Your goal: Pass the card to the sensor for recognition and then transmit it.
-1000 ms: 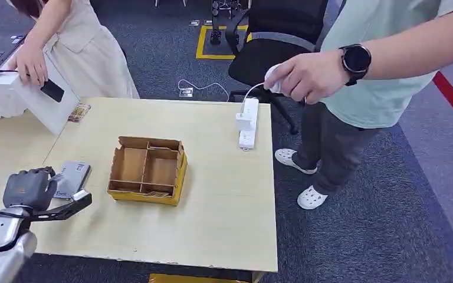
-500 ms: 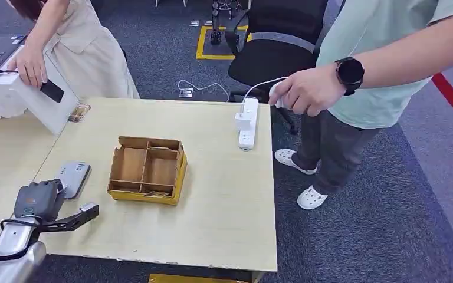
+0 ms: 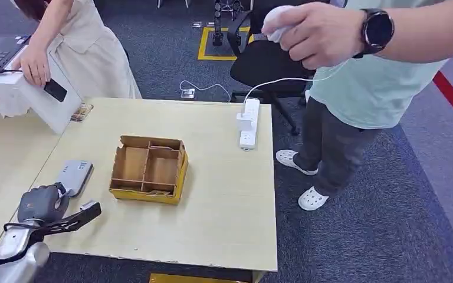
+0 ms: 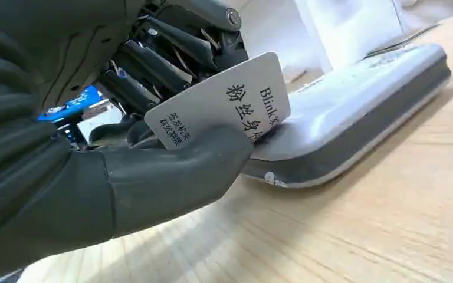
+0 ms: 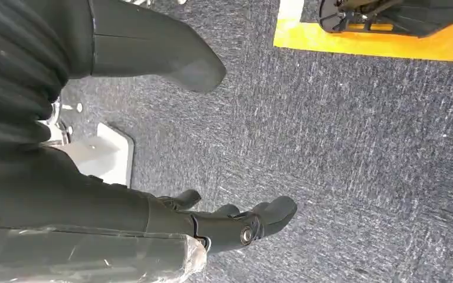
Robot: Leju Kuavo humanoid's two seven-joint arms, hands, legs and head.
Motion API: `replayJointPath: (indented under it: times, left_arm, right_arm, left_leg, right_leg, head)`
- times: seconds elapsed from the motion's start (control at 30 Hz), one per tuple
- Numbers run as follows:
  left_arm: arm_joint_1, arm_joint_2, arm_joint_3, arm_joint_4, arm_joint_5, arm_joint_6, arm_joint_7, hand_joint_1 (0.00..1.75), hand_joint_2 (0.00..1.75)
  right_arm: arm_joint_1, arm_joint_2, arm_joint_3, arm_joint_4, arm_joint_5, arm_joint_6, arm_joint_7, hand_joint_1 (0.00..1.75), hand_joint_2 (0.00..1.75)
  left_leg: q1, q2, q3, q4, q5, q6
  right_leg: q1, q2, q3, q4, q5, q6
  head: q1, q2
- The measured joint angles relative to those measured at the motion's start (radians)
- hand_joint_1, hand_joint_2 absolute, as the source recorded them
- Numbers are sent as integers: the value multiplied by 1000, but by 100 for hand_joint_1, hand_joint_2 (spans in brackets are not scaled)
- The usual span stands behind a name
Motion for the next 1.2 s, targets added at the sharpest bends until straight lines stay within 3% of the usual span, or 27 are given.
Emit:
replayJointPath:
  times: [0.3,0.47,0.57,0.73,0.83,0.97,1.07,1.2]
  left_arm:
    - [11,-6,48,-53,72,12,-30,175,175]
    - [21,0,71,-107,141,29,-78,175,175]
    - [37,42,89,-182,216,3,-134,175,175]
    - [79,135,163,-372,309,-122,-189,175,175]
    - [97,163,193,-453,320,-130,-204,175,175]
    - [53,182,207,-489,239,-91,-167,175,175]
    - [-63,175,193,-469,179,-11,-136,175,175]
    - [-234,145,116,-369,82,86,-57,175,175]
  right_arm:
    - [0,0,0,0,-6,-2,-1,0,175]
    - [0,0,3,0,-6,-2,-2,0,175]
    - [1,0,8,0,-9,-1,-5,0,175]
    - [1,0,18,1,-10,0,-8,0,175]
    - [1,0,22,1,-10,0,-10,0,175]
    - [-1,0,33,0,5,-1,-8,0,175]
    - [-9,0,44,-2,10,-1,-8,0,175]
    - [-23,2,59,-8,26,2,6,0,175]
  left_leg:
    - [0,0,0,0,1,0]
    - [0,0,-1,0,1,0]
    - [1,1,-2,0,1,0]
    - [1,1,-3,0,0,-1]
    - [1,1,-4,0,0,-1]
    - [1,0,-4,0,1,0]
    - [1,-2,-5,1,2,1]
    - [0,-1,-5,1,4,0]
  right_leg:
    - [0,0,0,0,0,0]
    - [0,0,-1,0,0,0]
    - [1,2,-3,0,0,0]
    - [1,1,-4,0,0,0]
    - [1,1,-4,0,0,0]
    - [1,0,-5,0,0,0]
    - [0,-2,-5,0,1,0]
    - [0,-2,-5,0,3,-1]
  head:
    - [0,0]
    - [0,0]
    - [0,0]
    - [-1,0]
    - [-1,0]
    - [0,0]
    - [0,0]
    - [0,0]
